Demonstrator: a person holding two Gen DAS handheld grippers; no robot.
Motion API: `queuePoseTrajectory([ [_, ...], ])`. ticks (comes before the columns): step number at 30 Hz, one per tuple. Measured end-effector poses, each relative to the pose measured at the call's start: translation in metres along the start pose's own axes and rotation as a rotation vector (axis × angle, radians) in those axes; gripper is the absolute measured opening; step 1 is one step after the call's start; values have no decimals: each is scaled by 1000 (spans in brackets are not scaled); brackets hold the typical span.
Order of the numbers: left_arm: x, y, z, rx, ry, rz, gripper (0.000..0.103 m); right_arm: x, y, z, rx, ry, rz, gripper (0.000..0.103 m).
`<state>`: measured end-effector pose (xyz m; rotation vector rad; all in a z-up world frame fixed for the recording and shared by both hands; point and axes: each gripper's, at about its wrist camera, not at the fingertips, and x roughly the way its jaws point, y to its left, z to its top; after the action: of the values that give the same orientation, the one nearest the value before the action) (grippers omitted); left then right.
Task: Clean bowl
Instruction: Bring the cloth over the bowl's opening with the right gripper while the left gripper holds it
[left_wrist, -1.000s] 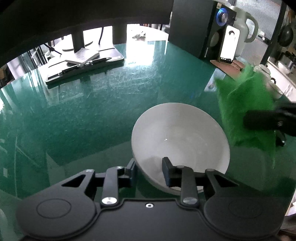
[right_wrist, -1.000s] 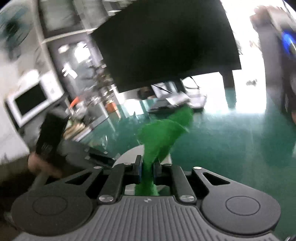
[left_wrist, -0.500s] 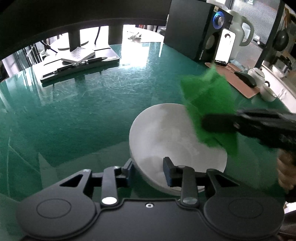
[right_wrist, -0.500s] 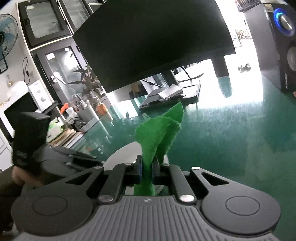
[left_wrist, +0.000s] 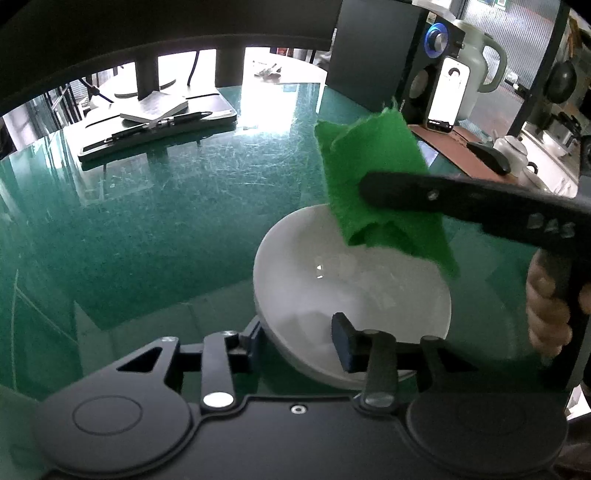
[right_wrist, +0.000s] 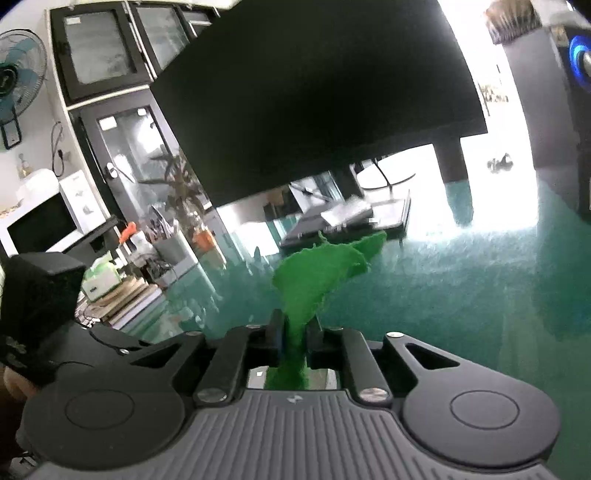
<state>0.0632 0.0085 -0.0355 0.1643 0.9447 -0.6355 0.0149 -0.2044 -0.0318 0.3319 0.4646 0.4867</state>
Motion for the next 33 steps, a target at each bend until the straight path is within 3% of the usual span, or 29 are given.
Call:
queuePoseTrajectory([
  [2,0,-2,0,4,0,1,43,-1,-1,2,4,-3,-8,49],
  [6,0,-3,-1,2,1,2,44,-5,-9,0,55,-6,-8,52],
  [7,0,-3,0,1,2,3,44,-6,-11,-1,68,-7,-8,64],
  [9,0,-3,0,1,1,3,44,-9,-15,-1,95,-15,-8,75],
  [12,-1,-3,-1,-1,0,3,44,-17,-21,2,148,-53,-5,75],
  [13,-1,-3,-1,-1,-1,3,44,-19,-24,3,164,-64,-4,72],
  [14,-1,-3,-1,-2,-2,3,44,-21,-26,4,174,-71,-10,50],
  [15,0,-3,-1,-2,-2,3,44,-19,-27,5,173,-62,-23,19],
  [16,0,-3,-1,-3,-4,4,44,-17,-27,6,173,-49,-40,10],
  [19,0,-4,-2,-6,-13,6,45,-6,-25,8,163,-26,-56,11],
  [24,-1,-3,-4,-22,-24,0,45,19,7,15,46,19,38,11],
  [30,-2,-3,-7,-29,-40,-4,45,61,40,12,-66,207,192,9],
  [33,-2,-3,-7,-27,-41,-6,45,66,36,10,-80,203,126,8],
])
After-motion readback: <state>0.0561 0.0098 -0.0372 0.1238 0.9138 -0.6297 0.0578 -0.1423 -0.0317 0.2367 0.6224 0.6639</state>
